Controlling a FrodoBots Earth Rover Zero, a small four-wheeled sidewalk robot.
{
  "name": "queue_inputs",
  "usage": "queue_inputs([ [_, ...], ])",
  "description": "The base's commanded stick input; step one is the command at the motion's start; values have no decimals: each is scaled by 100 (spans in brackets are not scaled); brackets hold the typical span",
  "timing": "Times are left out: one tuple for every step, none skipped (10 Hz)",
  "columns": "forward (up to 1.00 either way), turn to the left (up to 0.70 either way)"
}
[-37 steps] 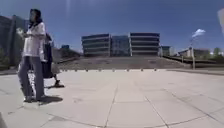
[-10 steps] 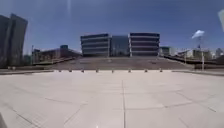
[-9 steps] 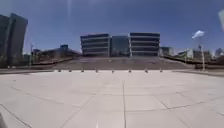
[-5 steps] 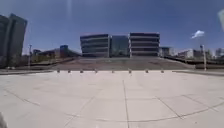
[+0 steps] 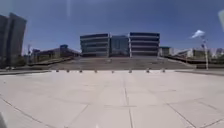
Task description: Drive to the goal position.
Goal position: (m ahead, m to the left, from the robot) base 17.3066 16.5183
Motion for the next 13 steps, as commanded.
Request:
queue_inputs([
  [70, 2],
  [70, 2],
  [70, 2],
  [70, 3],
  [70, 3],
  [70, 0],
  [70, 0],
  [70, 0],
  [70, 0],
  [70, 0],
  [70, 0],
  [70, 0],
  [70, 0],
])
